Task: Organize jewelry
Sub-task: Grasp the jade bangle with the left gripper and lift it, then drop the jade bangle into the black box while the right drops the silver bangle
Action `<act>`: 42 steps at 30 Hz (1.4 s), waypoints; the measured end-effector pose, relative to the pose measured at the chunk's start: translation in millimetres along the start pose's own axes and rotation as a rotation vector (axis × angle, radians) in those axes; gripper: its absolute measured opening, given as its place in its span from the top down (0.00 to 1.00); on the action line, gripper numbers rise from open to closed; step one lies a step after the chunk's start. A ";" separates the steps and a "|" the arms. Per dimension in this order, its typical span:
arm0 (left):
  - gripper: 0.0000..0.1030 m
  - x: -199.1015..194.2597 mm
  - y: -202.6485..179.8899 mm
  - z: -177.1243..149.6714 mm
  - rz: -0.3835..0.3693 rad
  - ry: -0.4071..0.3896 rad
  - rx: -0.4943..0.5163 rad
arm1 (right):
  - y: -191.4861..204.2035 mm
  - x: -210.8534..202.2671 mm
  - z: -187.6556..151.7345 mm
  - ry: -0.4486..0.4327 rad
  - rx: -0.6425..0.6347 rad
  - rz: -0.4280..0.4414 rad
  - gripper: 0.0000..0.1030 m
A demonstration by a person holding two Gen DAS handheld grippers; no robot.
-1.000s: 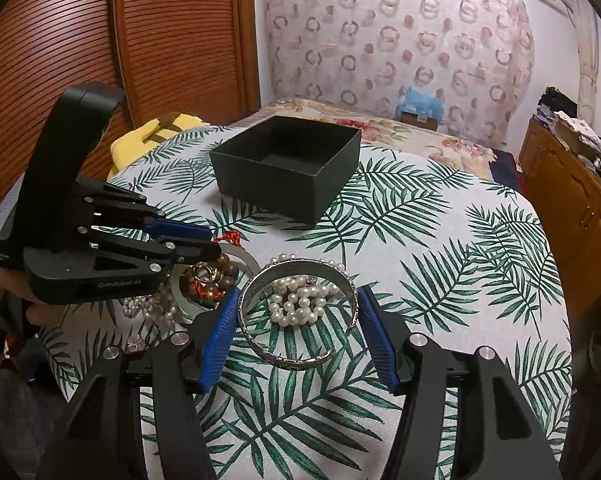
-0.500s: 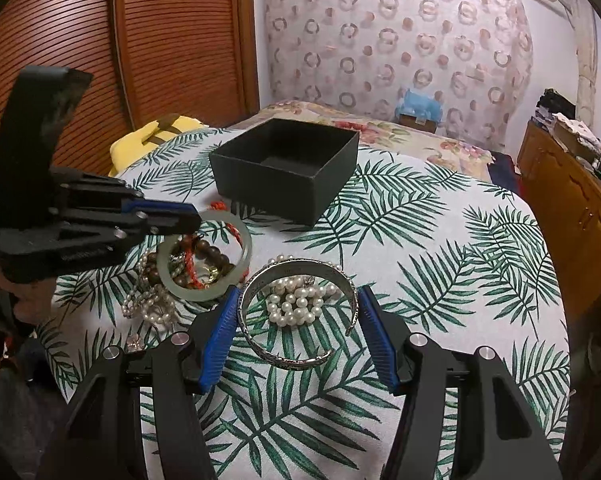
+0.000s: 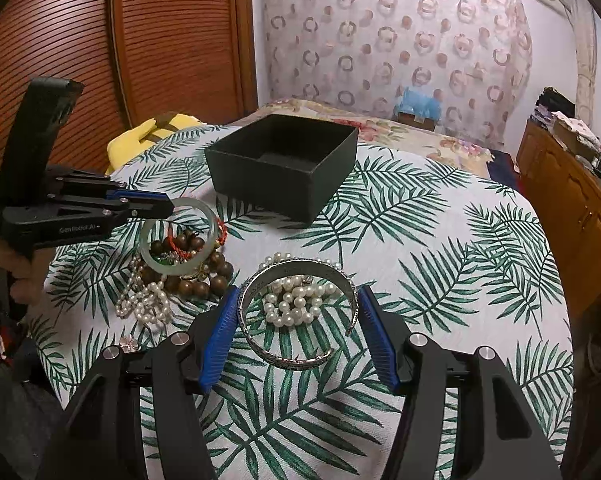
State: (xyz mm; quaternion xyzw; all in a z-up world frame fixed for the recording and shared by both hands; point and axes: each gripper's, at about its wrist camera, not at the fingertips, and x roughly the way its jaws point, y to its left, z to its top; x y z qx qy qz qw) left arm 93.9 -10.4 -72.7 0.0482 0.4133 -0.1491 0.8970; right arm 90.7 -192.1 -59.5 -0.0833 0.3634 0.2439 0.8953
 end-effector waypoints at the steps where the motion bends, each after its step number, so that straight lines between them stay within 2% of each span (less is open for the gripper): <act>1: 0.93 1.8 1.4 -1.7 0.006 0.008 0.001 | 0.3 1.1 -0.3 0.001 0.001 0.000 0.40; 15: 0.94 8.0 17.1 -15.4 0.013 0.031 -0.031 | 6.3 4.5 -2.1 0.006 -0.003 0.006 0.40; 17: 0.92 9.9 20.3 -16.4 0.020 0.041 -0.036 | 5.9 4.4 -2.0 0.006 -0.004 0.006 0.40; 19: 0.83 15.1 22.8 -17.7 0.020 0.063 -0.034 | 6.8 5.1 -2.0 0.008 -0.005 0.008 0.40; 23: 0.81 17.9 22.4 -16.6 0.021 0.061 -0.018 | 8.0 7.0 -1.8 0.010 -0.004 0.010 0.40; 24: 0.82 18.3 22.9 -16.2 0.018 0.061 -0.022 | 8.5 7.1 -1.7 0.010 -0.004 0.011 0.40; 26: 0.93 18.9 23.9 -16.5 0.014 0.060 -0.021 | 9.1 7.0 -1.9 0.008 -0.006 0.013 0.40; 27: 0.94 18.6 24.2 -16.7 0.014 0.059 -0.020 | 9.3 6.8 -1.9 0.007 -0.006 0.013 0.40; 35: 0.94 -8.1 30.5 -9.1 0.031 -0.050 -0.057 | 6.7 6.6 2.9 -0.002 -0.013 0.007 0.40; 42: 0.94 -23.7 29.2 17.3 0.029 -0.129 -0.054 | 3.0 12.1 21.4 -0.017 -0.038 0.016 0.40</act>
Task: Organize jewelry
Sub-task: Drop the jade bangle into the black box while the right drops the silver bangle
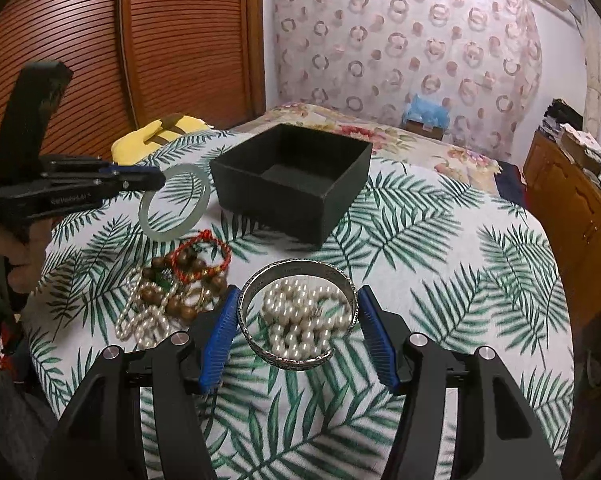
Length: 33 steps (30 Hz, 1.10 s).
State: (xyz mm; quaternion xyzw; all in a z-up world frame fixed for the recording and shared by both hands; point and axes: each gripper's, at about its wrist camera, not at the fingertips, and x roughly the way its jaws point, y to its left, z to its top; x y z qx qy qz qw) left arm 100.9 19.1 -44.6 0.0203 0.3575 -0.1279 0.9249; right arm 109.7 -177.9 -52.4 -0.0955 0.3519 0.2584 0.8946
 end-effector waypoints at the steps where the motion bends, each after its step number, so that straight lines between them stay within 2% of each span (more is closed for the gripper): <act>1: 0.94 1.3 -0.7 5.7 -0.003 -0.007 0.001 | -1.2 1.2 2.8 -0.001 -0.001 0.001 0.40; 8: 0.94 18.4 -1.0 39.8 -0.014 -0.025 0.013 | -14.7 8.4 27.9 -0.021 0.005 0.008 0.40; 13: 0.94 43.3 2.2 61.8 -0.029 -0.010 0.018 | -27.0 16.6 51.4 -0.033 0.009 0.011 0.40; 23: 0.93 86.2 6.3 77.4 -0.089 0.054 0.007 | -38.4 46.4 87.5 -0.014 -0.010 0.031 0.40; 29: 0.93 82.7 13.8 81.7 -0.093 0.034 -0.013 | -40.3 65.8 101.9 -0.002 -0.026 0.052 0.40; 32: 0.85 76.3 20.0 81.0 -0.070 0.022 -0.033 | -37.2 75.8 105.1 0.005 -0.034 0.062 0.40; 33: 0.79 73.9 21.9 81.0 -0.063 0.015 -0.040 | -35.2 79.5 106.8 0.007 -0.038 0.069 0.40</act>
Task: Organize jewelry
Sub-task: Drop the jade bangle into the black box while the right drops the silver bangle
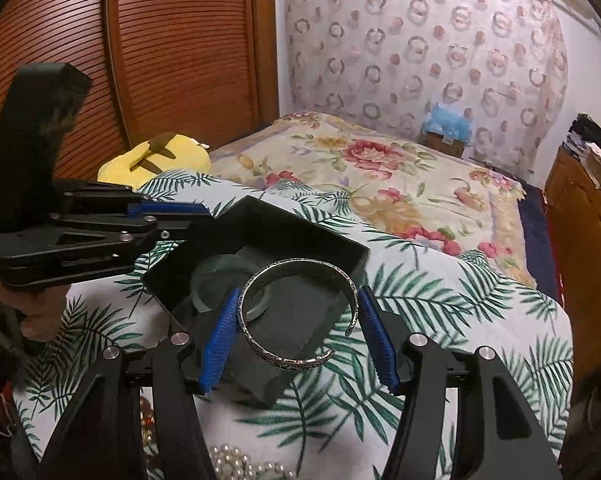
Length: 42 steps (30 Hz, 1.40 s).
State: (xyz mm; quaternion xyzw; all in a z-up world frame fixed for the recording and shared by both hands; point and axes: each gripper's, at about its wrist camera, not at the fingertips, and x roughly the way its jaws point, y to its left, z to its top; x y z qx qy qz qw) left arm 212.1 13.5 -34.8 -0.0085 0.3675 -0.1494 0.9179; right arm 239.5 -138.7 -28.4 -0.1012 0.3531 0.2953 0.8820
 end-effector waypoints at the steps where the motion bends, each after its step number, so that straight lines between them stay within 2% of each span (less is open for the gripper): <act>1: 0.74 -3.2 2.4 0.0 0.010 -0.009 -0.007 | 2.2 3.1 1.2 0.001 -0.006 0.006 0.40; 3: 0.69 -8.0 5.9 1.2 0.034 -0.023 -0.012 | 6.1 8.7 3.8 0.003 -0.018 0.017 0.40; 9: 0.44 -14.9 17.6 -1.0 0.106 -0.046 -0.025 | 19.0 25.7 3.8 0.031 -0.049 0.030 0.40; 13: 0.37 -17.8 24.0 -3.4 0.129 -0.052 -0.040 | 21.0 30.1 2.5 0.039 -0.056 0.027 0.40; 21: 0.27 -25.3 27.7 -5.7 0.164 -0.070 -0.055 | 22.2 33.9 2.5 0.046 -0.065 0.016 0.40; 28: 0.23 -29.9 29.8 -9.2 0.178 -0.071 -0.055 | 20.3 28.3 3.0 0.027 -0.056 0.014 0.40; 38: 0.20 -50.3 24.1 -21.6 0.186 -0.086 -0.055 | 25.8 -6.0 -2.7 -0.020 -0.048 0.000 0.40; 42: 0.16 -63.8 19.6 -31.4 0.194 -0.101 -0.051 | 31.2 -24.4 -14.1 -0.032 -0.046 -0.010 0.40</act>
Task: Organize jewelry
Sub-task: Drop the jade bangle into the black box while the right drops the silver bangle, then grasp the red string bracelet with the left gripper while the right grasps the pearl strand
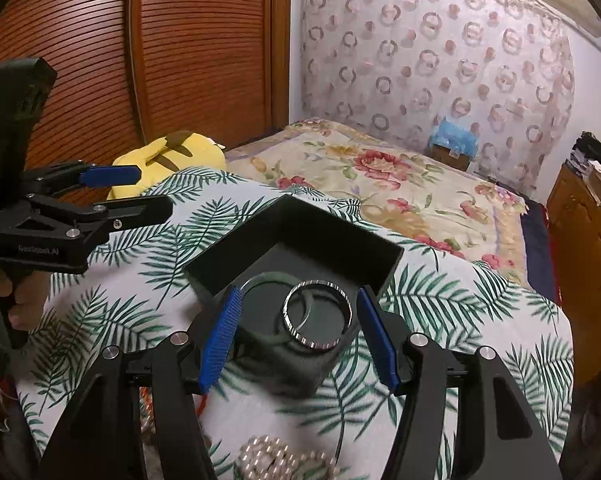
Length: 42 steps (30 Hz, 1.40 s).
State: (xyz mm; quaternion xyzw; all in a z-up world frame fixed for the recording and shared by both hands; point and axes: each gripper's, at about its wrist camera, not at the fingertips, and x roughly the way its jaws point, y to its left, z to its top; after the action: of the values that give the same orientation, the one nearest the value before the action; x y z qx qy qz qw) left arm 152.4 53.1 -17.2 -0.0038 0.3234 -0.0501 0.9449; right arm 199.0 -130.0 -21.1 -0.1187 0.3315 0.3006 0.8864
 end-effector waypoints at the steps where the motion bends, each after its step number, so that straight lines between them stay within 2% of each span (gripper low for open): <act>1: 0.16 -4.4 -0.2 -3.1 0.001 -0.002 -0.001 | 1.4 -4.1 -3.6 0.000 0.002 -0.003 0.40; 18: 0.15 -48.4 -9.8 -55.8 -0.031 0.002 0.032 | 20.9 -48.2 -64.9 0.018 0.075 -0.047 0.40; 21: 0.15 -48.7 -11.7 -65.9 -0.040 0.017 0.036 | 24.0 -52.9 -74.0 0.026 0.077 -0.059 0.46; 25: 0.15 -47.6 -13.3 -79.6 -0.049 0.045 0.039 | 24.1 -57.6 -84.5 0.034 0.080 -0.076 0.49; 34: 0.15 -39.1 -22.7 -99.1 -0.071 0.098 0.056 | 3.4 -58.4 -105.8 0.072 0.132 -0.105 0.64; 42: 0.15 -28.9 -28.0 -103.4 -0.084 0.128 0.064 | -20.4 -28.8 -99.0 0.120 0.151 -0.108 0.73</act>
State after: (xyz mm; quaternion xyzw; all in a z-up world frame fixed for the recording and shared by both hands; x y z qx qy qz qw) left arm 63.8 30.6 -80.2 0.0160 0.3808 -0.1003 0.9190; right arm 143.1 -199.7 -76.4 -0.0868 0.3987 0.2189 0.8863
